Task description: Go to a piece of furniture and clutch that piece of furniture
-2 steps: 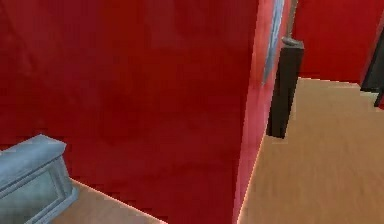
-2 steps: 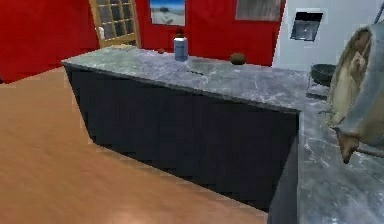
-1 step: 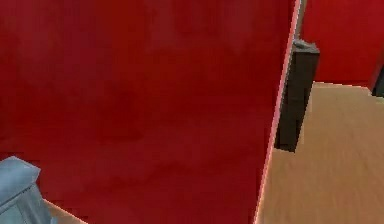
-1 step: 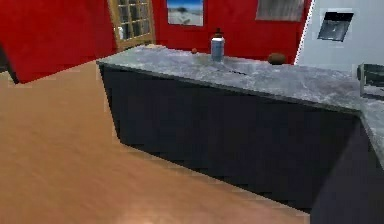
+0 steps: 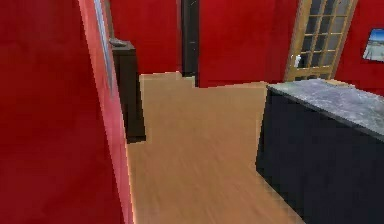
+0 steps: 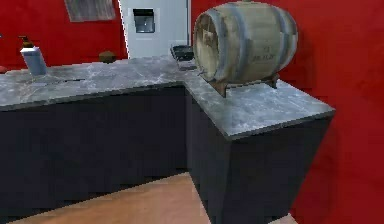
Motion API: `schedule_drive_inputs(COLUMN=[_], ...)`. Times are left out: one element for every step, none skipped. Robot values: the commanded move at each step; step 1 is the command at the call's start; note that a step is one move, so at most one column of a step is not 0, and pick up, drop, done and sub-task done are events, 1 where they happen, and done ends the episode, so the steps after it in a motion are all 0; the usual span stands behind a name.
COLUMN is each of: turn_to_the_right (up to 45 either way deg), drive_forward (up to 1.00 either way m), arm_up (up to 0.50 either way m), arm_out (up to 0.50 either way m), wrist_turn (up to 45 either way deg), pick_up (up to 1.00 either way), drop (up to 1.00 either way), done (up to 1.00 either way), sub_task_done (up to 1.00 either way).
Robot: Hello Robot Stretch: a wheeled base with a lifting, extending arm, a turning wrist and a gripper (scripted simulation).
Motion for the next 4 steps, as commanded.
schedule_drive_inputs(turn_to_the_right=[18.0,3.0,0.0,-27.0], drive_forward=[0.00,0.00,0.40,0.00], arm_up=[0.00,0.00,0.00,0.00], arm_out=[0.00,0.00,0.00,0.00], wrist_turn=[0.0,0.0,0.0,0.0], pick_up=[0.00,0.00,0.00,0.00], drop=[0.00,0.00,0.00,0.00], done=[0.00,0.00,0.00,0.00], sub_task_done=[0.00,0.00,0.00,0.00])
